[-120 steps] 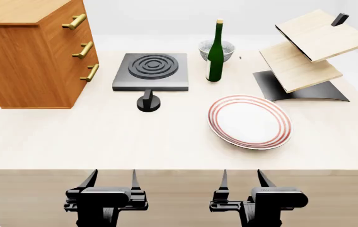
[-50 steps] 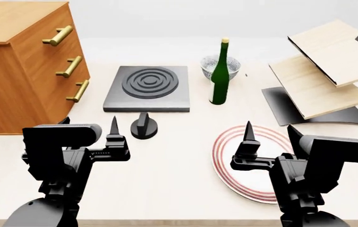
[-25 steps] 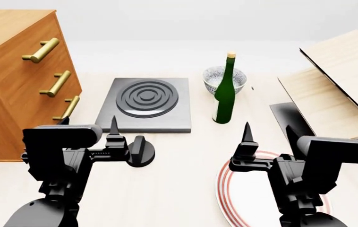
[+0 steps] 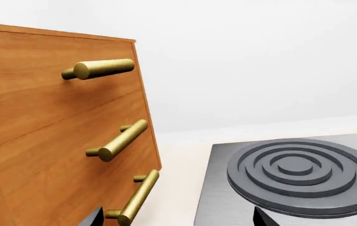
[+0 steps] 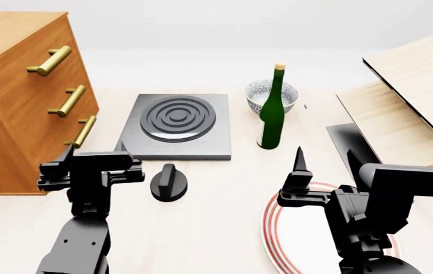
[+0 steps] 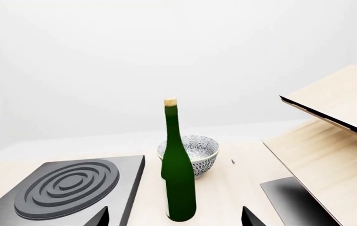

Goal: Turn on the stove.

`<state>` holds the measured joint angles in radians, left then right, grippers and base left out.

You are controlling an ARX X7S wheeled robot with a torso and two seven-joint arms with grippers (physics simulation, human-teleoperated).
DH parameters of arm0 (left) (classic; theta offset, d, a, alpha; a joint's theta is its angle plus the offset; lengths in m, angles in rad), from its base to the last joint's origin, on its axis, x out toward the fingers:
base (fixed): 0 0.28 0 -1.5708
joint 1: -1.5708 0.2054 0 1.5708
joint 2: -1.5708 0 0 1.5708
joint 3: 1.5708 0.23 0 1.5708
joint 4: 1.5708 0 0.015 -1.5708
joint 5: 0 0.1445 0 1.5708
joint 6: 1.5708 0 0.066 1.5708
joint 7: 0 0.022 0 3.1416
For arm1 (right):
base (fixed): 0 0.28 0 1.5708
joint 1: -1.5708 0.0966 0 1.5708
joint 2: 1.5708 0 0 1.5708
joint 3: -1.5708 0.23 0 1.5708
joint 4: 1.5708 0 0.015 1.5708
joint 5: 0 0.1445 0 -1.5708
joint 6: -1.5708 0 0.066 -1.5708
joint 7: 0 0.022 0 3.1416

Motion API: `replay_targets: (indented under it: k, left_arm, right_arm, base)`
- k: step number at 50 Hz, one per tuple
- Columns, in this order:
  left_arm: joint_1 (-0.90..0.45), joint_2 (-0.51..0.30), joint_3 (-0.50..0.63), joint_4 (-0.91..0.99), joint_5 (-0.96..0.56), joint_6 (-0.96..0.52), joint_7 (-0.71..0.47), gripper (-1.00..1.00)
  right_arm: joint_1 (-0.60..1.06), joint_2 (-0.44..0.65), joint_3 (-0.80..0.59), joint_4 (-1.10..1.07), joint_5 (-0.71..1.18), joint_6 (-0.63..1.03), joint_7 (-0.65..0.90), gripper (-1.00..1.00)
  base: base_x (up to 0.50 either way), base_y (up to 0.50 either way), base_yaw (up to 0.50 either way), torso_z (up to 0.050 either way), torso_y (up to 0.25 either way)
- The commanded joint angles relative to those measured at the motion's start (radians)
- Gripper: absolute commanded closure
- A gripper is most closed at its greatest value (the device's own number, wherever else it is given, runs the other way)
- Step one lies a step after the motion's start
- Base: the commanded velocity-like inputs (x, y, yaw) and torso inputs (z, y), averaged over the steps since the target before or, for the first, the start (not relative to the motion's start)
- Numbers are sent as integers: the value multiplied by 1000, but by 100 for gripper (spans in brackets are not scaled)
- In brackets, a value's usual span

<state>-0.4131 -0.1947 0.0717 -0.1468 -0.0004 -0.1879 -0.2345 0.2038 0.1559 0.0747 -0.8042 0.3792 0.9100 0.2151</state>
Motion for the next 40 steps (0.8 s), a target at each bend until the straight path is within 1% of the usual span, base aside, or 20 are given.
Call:
replay_targets:
  k: [1, 5, 8, 17, 25, 27, 28, 29, 30, 31, 32, 35, 40]
  left_arm:
    - [-98, 15, 43, -517, 60, 378, -58, -100]
    - [-120, 23, 45, -614, 56, 437, -67, -100]
    - [-132, 36, 55, -703, 62, 511, -78, -100]
    - [-170, 70, 57, -848, 38, 581, -72, -100]
    - [-248, 88, 85, -1133, 61, 760, -99, -100]
    - [-249, 91, 89, -1150, 63, 771, -101, -100]
    - [-235, 111, 97, -1156, 66, 771, -98, -100]
    - [-235, 113, 98, -1156, 66, 771, -95, -100]
    - [-116, 192, 178, -1006, 70, 621, -32, -100]
    - [-77, 183, 184, -856, 67, 511, -29, -100]
    - [-53, 180, 191, -706, 62, 468, -19, -100]
    - [-25, 175, 211, -600, 52, 412, -10, -100]
    - [46, 164, 254, -387, 29, 293, 40, -100]
  right_arm:
    - [1, 7, -3, 5, 9, -7, 7, -100]
    - [-3, 10, -3, 9, 11, -13, 8, -100]
    - [-4, 10, -6, 16, 11, -19, 9, -100]
    - [-11, 15, -15, 27, 12, -30, 14, -100]
    - [-12, 19, -11, 24, 20, -30, 21, -100]
    - [-16, 21, -16, 26, 17, -38, 21, -100]
    - [-17, 21, -19, 31, 14, -41, 22, -100]
    - [-17, 22, -20, 32, 14, -42, 23, -100]
    - [-41, 23, 6, 43, 20, -66, 15, -100]
    - [-41, 24, 8, 42, 22, -64, 16, -100]
    - [-41, 25, 10, 40, 23, -63, 17, -100]
    - [-41, 27, 13, 40, 26, -66, 18, -100]
    - [-42, 30, 23, 38, 34, -66, 22, -100]
  base:
    - [0, 0, 0, 0, 0]
    - [0, 0, 0, 0, 0]
    - [0, 0, 0, 0, 0]
    - [0, 0, 0, 0, 0]
    - [0, 0, 0, 0, 0]
    - [0, 0, 0, 0, 0]
    - [0, 0, 0, 0, 0]
    - [0, 0, 0, 0, 0]
    - [0, 0, 0, 0, 0]
    - [0, 0, 0, 0, 0]
    - [0, 0, 0, 0, 0]
    - [0, 0, 0, 0, 0]
    - [0, 0, 0, 0, 0]
